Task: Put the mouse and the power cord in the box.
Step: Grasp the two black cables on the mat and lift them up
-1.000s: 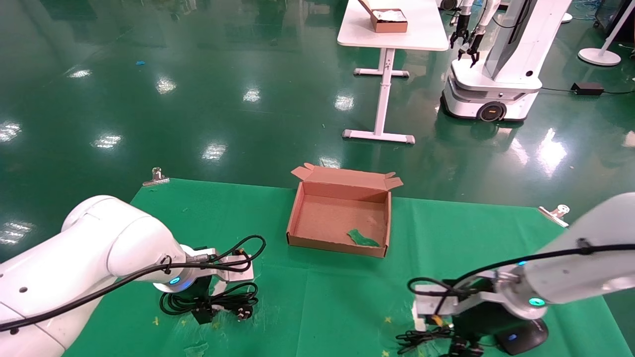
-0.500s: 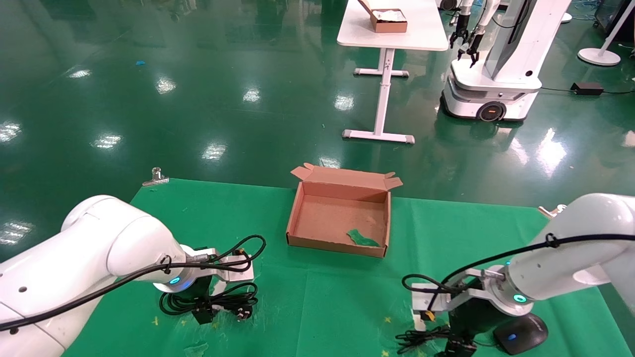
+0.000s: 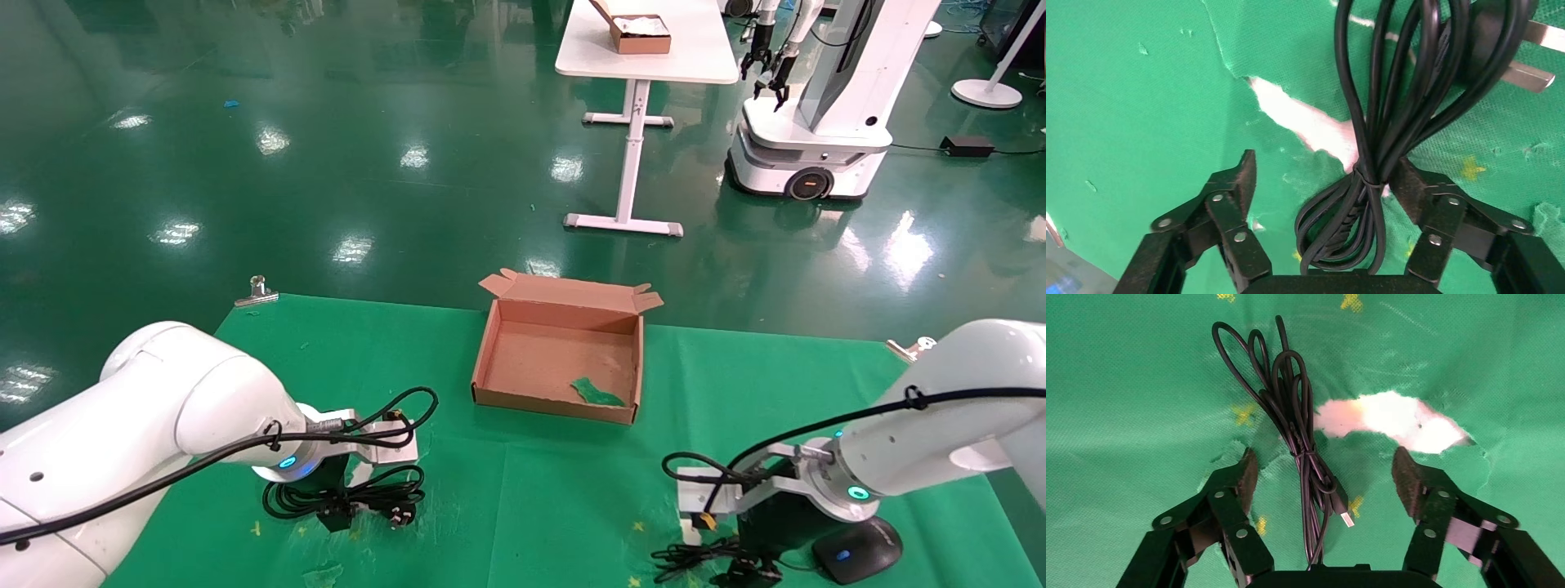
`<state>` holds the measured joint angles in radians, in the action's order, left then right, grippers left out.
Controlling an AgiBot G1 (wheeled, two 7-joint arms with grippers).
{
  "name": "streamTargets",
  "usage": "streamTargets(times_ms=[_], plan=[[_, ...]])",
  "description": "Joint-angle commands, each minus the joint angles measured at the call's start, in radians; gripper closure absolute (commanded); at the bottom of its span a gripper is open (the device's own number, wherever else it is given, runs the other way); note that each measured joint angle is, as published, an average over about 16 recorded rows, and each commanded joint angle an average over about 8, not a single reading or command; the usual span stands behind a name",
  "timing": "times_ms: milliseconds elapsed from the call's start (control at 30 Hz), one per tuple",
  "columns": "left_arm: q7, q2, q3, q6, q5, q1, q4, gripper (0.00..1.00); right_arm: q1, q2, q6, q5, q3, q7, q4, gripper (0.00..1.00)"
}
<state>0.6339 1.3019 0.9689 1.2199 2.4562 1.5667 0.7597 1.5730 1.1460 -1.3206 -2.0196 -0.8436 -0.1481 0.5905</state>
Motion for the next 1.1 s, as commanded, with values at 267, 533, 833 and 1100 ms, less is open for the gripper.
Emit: streamTargets(times_ms=[267, 533, 833, 1100], plan=[[0.000, 0.000, 0.000, 0.000, 0.000, 0.000, 0.001, 1.00, -0.002, -0.004, -0.003, 0.004, 0.001, -0.002, 0.008, 1.00], [0.000, 0.000, 0.000, 0.000, 0.000, 0.000, 0.001, 1.00, -0.003, -0.005, -0.004, 0.005, 0.002, -0.002, 0.012, 1.00], [0.000, 0.000, 0.000, 0.000, 0.001, 0.000, 0.001, 1.00, -0.003, -0.006, -0.004, 0.006, 0.003, -0.003, 0.014, 1.00], [0.000, 0.000, 0.000, 0.000, 0.001, 0.000, 0.001, 1.00, -0.004, -0.006, -0.005, 0.006, 0.003, -0.003, 0.015, 1.00]])
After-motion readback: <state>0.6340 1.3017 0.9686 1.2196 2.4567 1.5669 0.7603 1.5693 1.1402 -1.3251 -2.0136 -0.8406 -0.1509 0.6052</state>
